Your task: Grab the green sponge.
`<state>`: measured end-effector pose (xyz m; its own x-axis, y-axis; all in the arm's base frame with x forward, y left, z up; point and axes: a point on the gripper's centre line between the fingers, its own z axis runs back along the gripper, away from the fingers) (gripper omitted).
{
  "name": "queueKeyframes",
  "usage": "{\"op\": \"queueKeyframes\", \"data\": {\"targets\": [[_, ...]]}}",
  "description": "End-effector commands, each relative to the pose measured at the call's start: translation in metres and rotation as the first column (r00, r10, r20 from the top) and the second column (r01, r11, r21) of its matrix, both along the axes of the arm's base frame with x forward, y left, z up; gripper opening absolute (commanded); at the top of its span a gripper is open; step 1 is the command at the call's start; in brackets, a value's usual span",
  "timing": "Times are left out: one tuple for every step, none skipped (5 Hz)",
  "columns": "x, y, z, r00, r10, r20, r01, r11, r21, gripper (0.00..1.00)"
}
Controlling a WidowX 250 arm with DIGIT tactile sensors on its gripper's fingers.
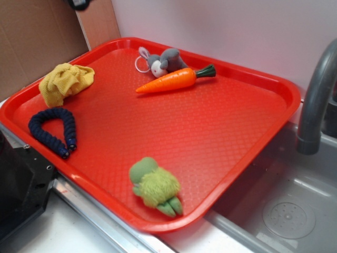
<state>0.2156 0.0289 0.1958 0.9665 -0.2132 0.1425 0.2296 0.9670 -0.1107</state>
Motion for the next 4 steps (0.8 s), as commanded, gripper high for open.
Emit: {"op": "queueKeyframes", "data": {"targets": [[-0.002, -0.031, 0.055, 0.997, 0.034, 0.072, -0.035, 0.999, 0.000, 0.00], [-0.002, -0.041, 0.056, 0.993, 0.109, 0.042, -0.107, 0.993, -0.039, 0.00], [-0.007, -0.062, 0.059, 0.993, 0.121, 0.005, -0.121, 0.991, -0.048, 0.00], [-0.012, -0.076, 0.041, 0.957, 0.280, -0.076, -0.280, 0.960, 0.013, 0.00]]}}
